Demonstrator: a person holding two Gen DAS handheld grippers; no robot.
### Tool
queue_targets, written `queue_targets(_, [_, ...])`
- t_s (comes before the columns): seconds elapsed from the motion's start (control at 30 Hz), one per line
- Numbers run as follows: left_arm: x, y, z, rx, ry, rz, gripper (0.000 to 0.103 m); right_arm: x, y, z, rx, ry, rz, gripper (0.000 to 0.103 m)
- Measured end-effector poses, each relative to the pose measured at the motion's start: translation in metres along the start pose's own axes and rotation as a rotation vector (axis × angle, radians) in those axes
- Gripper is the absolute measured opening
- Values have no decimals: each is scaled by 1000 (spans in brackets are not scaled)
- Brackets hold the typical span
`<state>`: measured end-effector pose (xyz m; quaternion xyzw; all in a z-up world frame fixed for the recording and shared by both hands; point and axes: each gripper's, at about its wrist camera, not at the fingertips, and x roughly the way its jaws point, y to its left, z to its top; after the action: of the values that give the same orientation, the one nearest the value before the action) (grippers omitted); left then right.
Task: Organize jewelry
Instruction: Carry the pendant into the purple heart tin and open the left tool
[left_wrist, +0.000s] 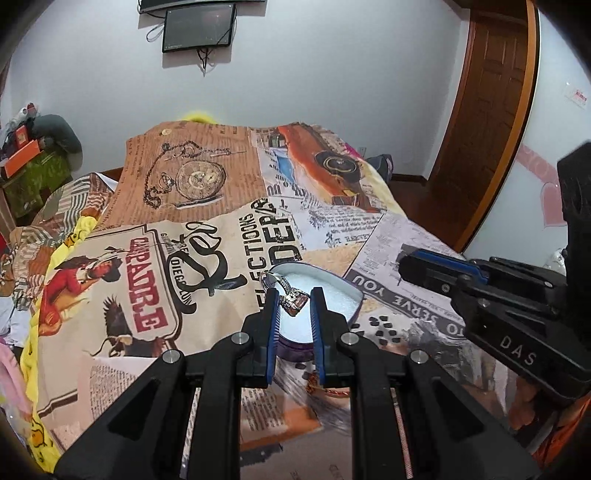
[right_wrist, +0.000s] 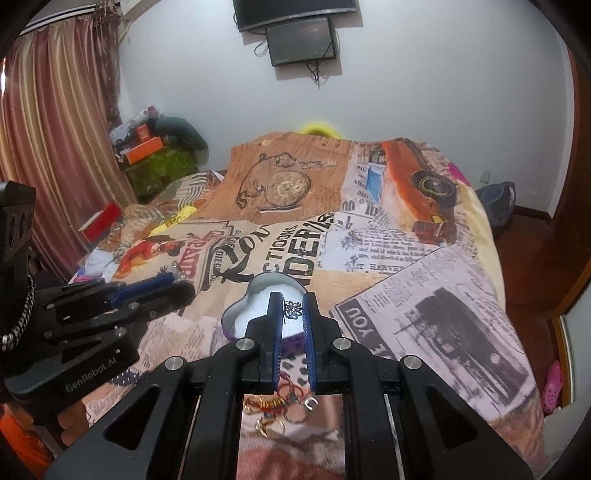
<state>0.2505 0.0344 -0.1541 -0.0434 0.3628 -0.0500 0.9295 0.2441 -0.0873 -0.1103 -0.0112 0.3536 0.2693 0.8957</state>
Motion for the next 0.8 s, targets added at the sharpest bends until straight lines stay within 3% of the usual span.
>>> queue_targets(0.37, [37,4,0,19,79,-59,15,44,-6,5,1,91,30,9])
queue_targets(0.8, [57,3,-9,53,131,-64,15,68,-12,-5,15,175,58,9])
